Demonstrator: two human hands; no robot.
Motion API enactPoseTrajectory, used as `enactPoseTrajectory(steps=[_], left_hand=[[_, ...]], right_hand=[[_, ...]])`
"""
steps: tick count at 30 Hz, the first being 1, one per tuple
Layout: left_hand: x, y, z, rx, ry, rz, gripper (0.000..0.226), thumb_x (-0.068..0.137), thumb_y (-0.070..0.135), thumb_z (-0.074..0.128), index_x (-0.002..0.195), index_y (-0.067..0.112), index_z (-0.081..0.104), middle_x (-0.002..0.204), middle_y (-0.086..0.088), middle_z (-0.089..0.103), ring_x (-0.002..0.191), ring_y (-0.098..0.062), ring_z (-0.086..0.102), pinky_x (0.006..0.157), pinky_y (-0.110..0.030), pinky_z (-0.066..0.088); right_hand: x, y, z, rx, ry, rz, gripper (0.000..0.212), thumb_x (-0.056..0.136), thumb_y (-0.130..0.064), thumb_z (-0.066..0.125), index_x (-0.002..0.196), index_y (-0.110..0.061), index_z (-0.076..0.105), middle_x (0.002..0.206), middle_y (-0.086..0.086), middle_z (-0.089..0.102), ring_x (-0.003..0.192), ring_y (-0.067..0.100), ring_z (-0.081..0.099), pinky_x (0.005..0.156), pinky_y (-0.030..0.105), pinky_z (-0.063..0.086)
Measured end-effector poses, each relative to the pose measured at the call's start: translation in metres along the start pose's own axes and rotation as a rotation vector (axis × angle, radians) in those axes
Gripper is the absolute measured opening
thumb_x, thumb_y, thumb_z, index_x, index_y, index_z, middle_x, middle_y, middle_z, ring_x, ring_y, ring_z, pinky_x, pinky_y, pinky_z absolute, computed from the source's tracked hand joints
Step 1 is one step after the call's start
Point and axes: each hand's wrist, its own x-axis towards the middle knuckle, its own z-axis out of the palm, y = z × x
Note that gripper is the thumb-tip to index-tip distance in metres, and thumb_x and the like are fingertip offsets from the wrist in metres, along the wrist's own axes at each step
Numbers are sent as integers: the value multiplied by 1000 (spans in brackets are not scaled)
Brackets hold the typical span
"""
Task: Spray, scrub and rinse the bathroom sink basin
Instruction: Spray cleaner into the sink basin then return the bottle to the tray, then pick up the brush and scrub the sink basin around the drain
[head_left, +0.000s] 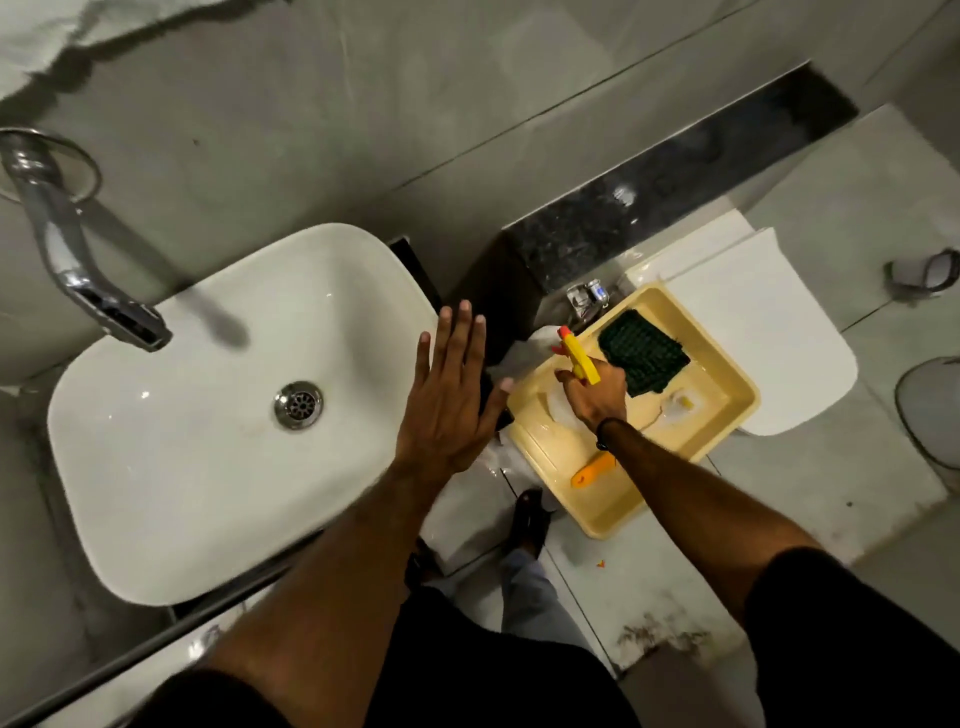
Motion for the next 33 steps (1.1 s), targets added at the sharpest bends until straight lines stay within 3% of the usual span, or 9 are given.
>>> enactPoseTrajectory(steps=[5,8,10,15,18,20,23,28,33], left_hand=[[-1,3,-2,34,-26,-22,77,107,56,23,166,10,6,177,-12,-1,164,-28,-5,134,-49,6],[0,3,-4,51,-50,-35,77,107,57,18,166,12,2,177,-11,-6,164,-27,-9,134,-50,7],[0,4,-4,53,-54,-41,77,107,58,16,166,12,1,176,-11,-7,164,-27,-10,134,-51,8],[0,3,-1,60,-59,-48,77,106,60,11,166,13,-2,176,-10,-11,163,-26,-13,134,-51,6],[0,3,0,55,-55,-49,78,106,61,8,166,15,-4,176,-8,-12,163,-26,-13,134,-50,5],[0,3,1,34,-52,-45,77,106,62,9,166,16,-5,176,-7,-13,163,-25,-14,134,-49,3],[1,1,2,41,-49,-46,77,106,61,11,166,16,-5,176,-8,-14,163,-25,-15,134,-49,3],[0,-1,8,12,19,0,76,108,55,25,167,13,3,176,-13,-4,164,-29,-7,134,-49,4],[-1,-3,5,-31,48,35,75,107,57,21,167,17,0,176,-13,-5,164,-29,-6,133,-53,6]], right_hand=[[-7,26,6,-138,-104,44,70,91,-31,68,157,-17,50,127,20,74,114,42,69,93,42,56],[-14,51,-3,-286,-193,54,97,88,-33,76,167,-11,24,153,22,54,137,44,55,107,50,51],[-21,70,-9,-324,-186,117,107,85,-32,80,167,-5,18,161,24,42,145,44,47,114,49,45],[-27,108,-10,-66,51,497,81,87,-36,79,147,5,44,148,27,52,137,45,52,111,53,46],[-16,113,-2,98,14,701,74,94,-43,71,145,7,49,149,26,54,139,45,52,107,50,48],[-11,116,5,136,-20,732,69,98,-40,67,147,5,50,151,25,54,138,45,52,90,44,50],[-7,118,14,150,-16,737,59,100,-28,65,148,4,49,152,25,51,138,45,52,85,45,50],[-30,119,14,153,118,671,44,101,-21,59,137,5,55,145,28,56,135,45,54,111,51,48],[-89,93,-8,129,396,267,26,104,-21,55,114,2,58,111,25,70,106,45,66,86,46,53]])
